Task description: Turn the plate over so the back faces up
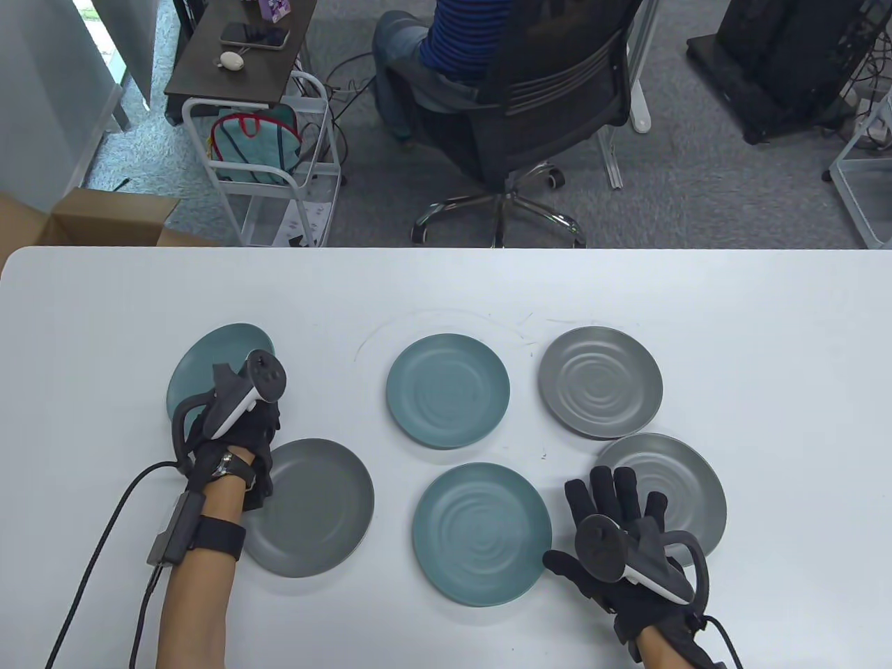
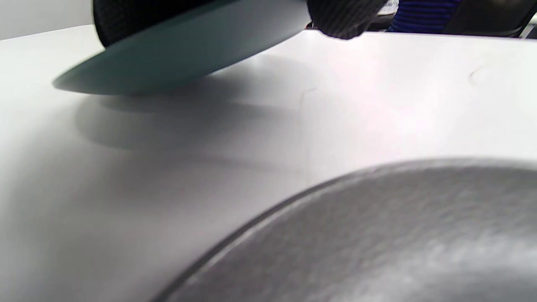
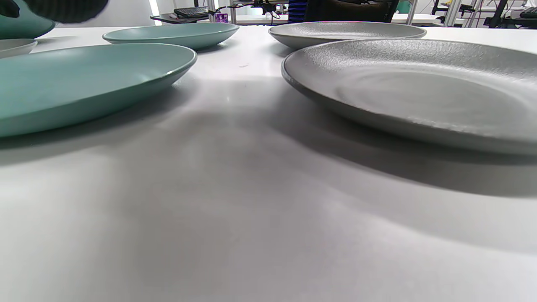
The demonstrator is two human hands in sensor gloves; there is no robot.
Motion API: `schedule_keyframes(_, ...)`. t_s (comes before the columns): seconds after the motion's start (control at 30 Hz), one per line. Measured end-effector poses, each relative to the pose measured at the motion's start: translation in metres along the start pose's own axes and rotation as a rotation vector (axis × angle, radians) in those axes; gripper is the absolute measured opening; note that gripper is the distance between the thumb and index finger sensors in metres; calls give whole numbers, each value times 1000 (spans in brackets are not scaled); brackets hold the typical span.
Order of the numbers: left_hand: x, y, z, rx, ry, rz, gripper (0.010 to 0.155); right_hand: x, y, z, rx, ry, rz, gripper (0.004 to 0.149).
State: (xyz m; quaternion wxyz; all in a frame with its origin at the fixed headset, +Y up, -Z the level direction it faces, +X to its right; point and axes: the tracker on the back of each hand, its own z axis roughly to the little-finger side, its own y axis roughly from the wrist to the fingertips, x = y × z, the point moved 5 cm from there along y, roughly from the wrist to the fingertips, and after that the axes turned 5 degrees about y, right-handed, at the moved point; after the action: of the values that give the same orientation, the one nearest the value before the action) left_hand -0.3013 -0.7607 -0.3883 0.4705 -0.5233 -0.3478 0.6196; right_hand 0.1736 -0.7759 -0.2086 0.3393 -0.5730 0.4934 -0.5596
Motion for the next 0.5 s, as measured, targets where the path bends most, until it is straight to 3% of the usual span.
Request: schedule_keyframes(0.5,46,-19,13,-104,-424,-101,62,0,0,0,-6,19,-6,94)
